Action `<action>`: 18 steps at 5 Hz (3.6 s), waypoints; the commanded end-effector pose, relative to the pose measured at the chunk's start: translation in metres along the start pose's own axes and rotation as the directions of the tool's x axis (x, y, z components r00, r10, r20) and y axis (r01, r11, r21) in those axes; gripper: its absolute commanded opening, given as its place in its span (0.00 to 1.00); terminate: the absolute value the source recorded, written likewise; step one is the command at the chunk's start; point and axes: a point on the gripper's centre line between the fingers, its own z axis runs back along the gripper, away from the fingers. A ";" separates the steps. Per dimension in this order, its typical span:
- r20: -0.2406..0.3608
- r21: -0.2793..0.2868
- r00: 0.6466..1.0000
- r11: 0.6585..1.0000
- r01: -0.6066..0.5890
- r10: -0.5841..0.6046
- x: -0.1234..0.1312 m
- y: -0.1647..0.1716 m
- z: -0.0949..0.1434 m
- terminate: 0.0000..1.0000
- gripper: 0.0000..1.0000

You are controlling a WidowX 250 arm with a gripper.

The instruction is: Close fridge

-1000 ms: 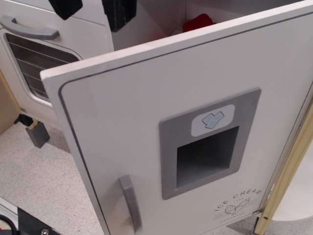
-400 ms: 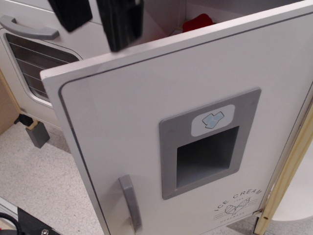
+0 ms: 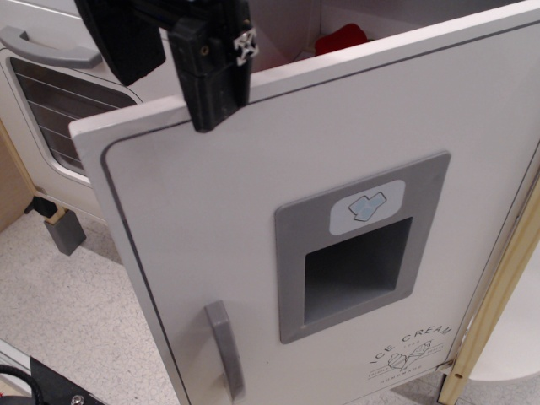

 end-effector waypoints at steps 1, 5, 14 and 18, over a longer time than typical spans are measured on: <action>0.049 0.038 0.994 0.994 -0.100 0.098 0.015 0.026 0.004 0.00 1.00; 0.114 0.057 0.977 0.980 -0.189 0.181 0.017 0.037 0.030 0.00 1.00; 0.262 0.006 0.882 0.913 -0.408 0.393 0.030 0.041 -0.121 0.00 1.00; 0.342 -0.086 0.773 0.837 -0.540 0.534 0.090 0.084 -0.119 0.00 1.00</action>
